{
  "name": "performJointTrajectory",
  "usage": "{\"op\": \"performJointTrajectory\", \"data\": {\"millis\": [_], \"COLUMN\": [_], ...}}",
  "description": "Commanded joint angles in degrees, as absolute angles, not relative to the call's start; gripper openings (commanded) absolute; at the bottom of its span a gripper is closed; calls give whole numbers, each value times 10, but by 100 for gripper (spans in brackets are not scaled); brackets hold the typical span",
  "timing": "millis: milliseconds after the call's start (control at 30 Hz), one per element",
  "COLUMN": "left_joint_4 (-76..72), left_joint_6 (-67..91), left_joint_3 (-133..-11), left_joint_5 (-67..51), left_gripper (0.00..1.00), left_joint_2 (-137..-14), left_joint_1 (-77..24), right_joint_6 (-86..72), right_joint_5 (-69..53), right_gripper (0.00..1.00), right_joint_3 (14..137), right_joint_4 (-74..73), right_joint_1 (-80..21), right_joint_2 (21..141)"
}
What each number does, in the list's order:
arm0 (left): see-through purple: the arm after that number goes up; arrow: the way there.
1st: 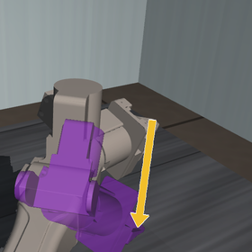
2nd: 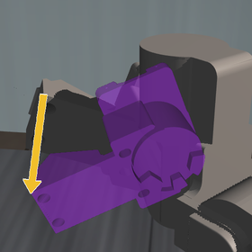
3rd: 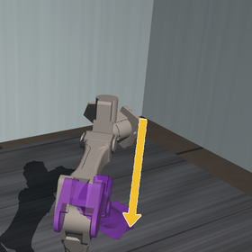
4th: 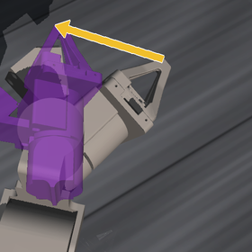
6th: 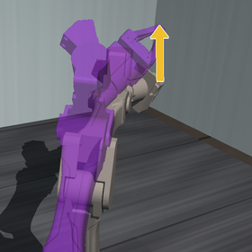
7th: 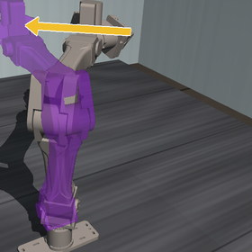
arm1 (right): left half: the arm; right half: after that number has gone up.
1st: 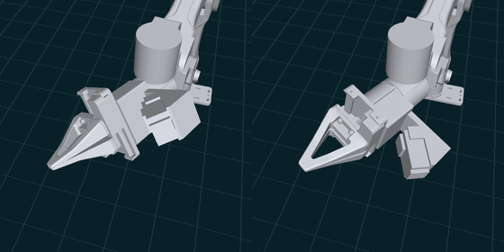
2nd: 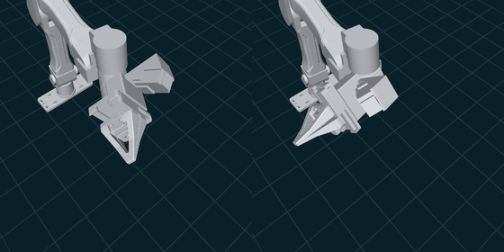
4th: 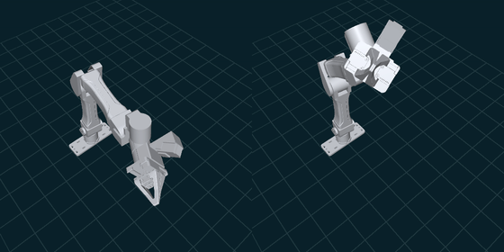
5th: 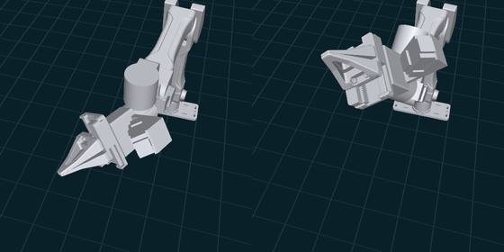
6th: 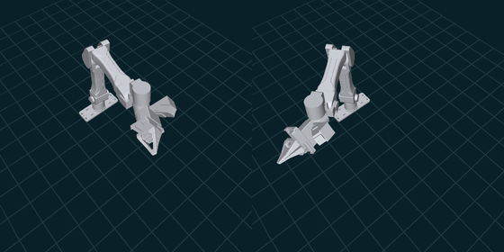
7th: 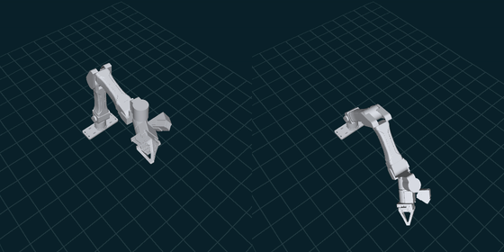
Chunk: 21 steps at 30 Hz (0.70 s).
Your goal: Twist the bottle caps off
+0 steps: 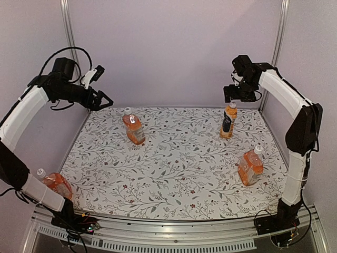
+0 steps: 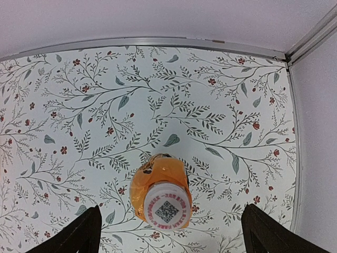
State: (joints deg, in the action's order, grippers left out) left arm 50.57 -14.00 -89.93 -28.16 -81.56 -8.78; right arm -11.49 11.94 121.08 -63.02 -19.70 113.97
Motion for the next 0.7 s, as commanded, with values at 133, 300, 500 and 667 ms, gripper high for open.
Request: {"op": "performJointTrajectory", "data": {"millis": [133, 300, 500, 667], "left_joint_4": [532, 534, 539, 555], "left_joint_6": [-144, -146, -145, -151], "left_joint_3": [-894, -895, -896, -903], "left_joint_5": [-286, -286, -291, -298], "left_gripper": [100, 100, 99, 100], "left_joint_2": [-817, -819, -818, -812], "left_joint_1": [-105, -105, -107, -109], "right_joint_6": [-96, -107, -109, -110], "right_joint_5": [113, 122, 110, 93], "right_gripper": [69, 63, 22, 0], "right_joint_3": [1266, 1256, 1255, 1252], "right_joint_4": [-635, -632, -632, -650], "right_joint_1": [-202, -202, -202, -205], "right_joint_2": [1216, 1219, 1220, 1202]}}
